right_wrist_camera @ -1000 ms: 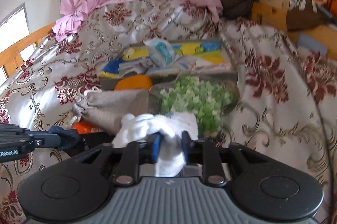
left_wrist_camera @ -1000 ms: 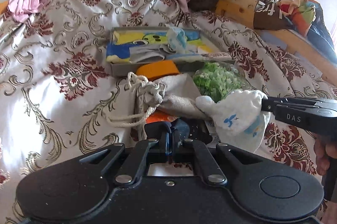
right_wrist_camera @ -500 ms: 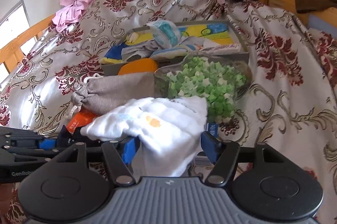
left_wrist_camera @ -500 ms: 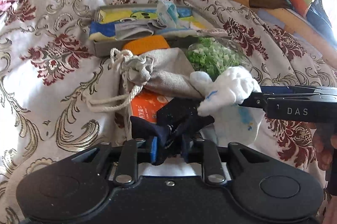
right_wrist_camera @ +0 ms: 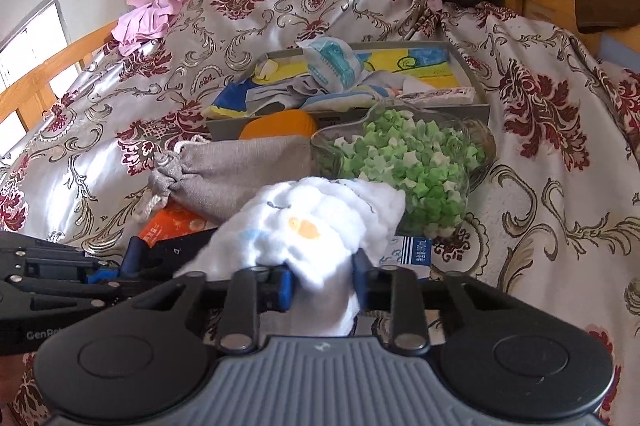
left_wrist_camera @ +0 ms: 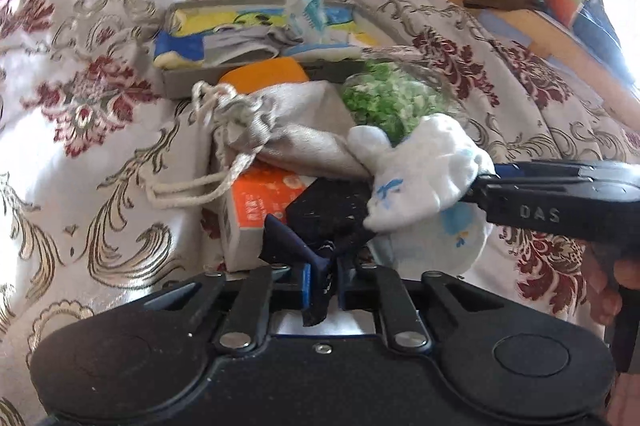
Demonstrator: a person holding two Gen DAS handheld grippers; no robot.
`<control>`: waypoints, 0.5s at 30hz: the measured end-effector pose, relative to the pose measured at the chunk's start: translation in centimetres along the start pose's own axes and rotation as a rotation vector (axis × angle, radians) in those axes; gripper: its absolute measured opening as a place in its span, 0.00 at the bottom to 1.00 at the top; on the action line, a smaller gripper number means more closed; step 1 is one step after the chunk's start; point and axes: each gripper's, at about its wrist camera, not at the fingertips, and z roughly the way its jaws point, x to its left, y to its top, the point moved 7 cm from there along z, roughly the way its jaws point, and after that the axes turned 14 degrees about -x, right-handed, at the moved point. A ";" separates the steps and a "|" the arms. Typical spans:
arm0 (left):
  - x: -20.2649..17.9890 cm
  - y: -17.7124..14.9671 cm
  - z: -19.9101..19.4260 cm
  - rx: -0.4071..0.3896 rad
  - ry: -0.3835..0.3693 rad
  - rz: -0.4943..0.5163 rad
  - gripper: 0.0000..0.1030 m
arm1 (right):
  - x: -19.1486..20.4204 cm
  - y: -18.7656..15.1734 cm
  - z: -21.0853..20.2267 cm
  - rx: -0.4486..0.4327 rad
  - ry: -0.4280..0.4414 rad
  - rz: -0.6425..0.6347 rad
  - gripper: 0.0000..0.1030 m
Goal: Organize soft objects
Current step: 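Carry the navy cloth with the left tool while the right tool carries the muslin cloth to the tray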
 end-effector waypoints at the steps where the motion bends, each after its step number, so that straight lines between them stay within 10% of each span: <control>1: -0.2 0.1 -0.2 -0.009 -0.005 0.010 0.08 | 0.0 0.1 -0.1 -0.007 -0.002 -0.001 0.17; 15: -1.8 3.8 -4.6 -0.295 0.019 0.095 0.05 | 1.1 3.5 -3.7 -0.232 0.104 0.029 0.11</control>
